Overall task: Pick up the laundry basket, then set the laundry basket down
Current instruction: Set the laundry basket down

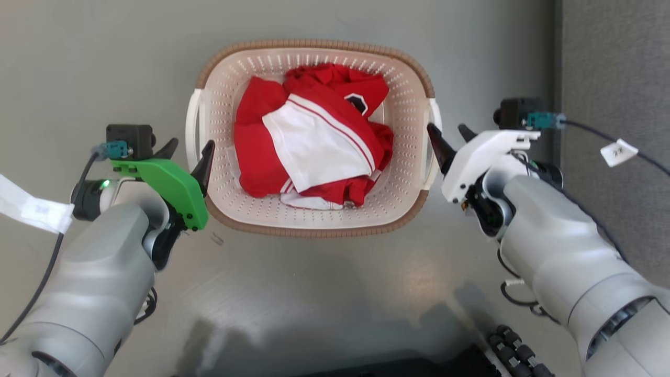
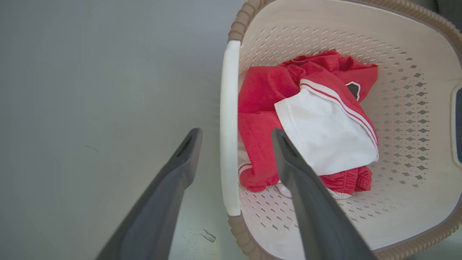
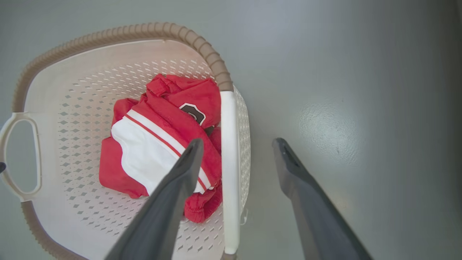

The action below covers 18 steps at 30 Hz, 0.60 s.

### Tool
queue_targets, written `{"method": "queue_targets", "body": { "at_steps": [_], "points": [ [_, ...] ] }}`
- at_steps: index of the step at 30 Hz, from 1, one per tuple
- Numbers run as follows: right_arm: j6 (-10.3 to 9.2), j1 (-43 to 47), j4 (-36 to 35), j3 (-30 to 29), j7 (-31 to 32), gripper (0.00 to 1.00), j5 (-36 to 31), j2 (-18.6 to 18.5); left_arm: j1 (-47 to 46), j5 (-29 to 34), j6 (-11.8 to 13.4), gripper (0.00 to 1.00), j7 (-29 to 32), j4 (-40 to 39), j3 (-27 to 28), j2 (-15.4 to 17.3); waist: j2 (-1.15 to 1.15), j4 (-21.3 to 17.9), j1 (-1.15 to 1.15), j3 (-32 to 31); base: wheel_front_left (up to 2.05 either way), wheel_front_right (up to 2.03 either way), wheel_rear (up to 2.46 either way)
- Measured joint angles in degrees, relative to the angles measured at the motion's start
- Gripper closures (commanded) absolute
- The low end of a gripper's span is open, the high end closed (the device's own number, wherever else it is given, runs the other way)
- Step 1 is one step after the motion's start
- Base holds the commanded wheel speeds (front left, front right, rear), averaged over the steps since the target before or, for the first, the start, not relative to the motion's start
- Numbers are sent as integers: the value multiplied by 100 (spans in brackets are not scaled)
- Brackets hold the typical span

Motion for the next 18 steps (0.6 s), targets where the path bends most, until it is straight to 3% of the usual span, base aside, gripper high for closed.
{"method": "queue_targets", "body": {
  "at_steps": [18],
  "points": [
    [212, 644, -15, 73, -297, 0, 222, 4, 717, -151, 0, 0, -67, -188, 11, -2, 0, -87, 0, -1157, 0, 0, 0]
  ]
}}
